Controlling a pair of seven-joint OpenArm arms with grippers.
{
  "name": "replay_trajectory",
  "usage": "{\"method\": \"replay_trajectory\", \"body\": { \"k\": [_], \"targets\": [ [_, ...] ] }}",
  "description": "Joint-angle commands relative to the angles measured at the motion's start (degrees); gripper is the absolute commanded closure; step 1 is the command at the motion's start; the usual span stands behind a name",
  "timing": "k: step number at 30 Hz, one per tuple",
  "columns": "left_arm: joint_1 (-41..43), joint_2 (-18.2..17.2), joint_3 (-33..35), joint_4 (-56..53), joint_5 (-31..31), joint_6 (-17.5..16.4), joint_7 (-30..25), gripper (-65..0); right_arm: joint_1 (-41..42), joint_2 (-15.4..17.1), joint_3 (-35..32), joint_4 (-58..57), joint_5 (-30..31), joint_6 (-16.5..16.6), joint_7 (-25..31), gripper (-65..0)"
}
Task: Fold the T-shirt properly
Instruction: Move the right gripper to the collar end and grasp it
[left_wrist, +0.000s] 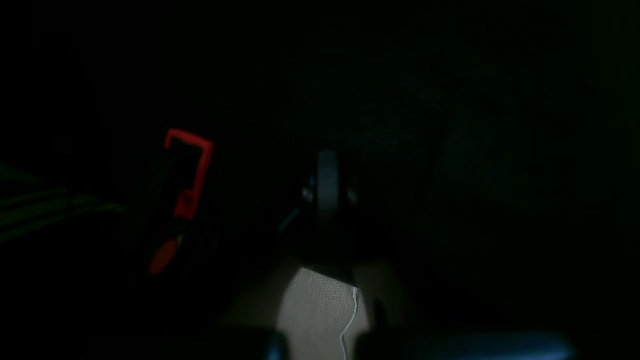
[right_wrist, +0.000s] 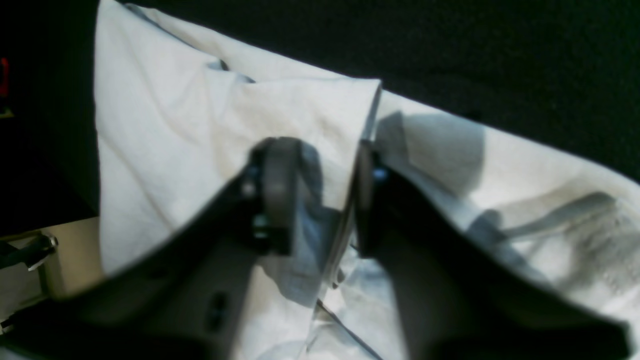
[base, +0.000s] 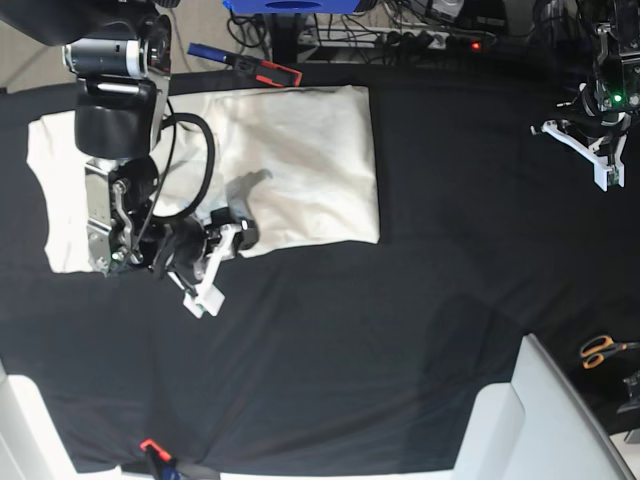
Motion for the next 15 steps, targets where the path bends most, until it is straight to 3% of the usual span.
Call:
{"method": "replay_trajectory", "body": {
  "k": [1,3,8,15],
  "targets": [
    [0.04,-1.16,-0.59,0.79,0.27,0.29,-0.73,0.0,1.49,-0.01,0.02,0.96,1.11,0.18,0.63,-8.7],
    [0.04,-1.16,-0.59,0.79,0.27,0.29,-0.73,0.0,1.49,-0.01,0.02,0.96,1.11,0.18,0.63,0.0],
    [0.04,-1.16,-0.59,0.79,0.27,0.29,-0.73,0.0,1.49,-0.09,0.81,1.31,1.11,-0.08,0.55,-0.6],
    [-0.13,-1.16,-0.59,0.62,0.27,0.29,-0.73,0.0,0.17,-0.18,8.81,4.39,1.11,-0.08,-1.65,-0.6]
  ]
}}
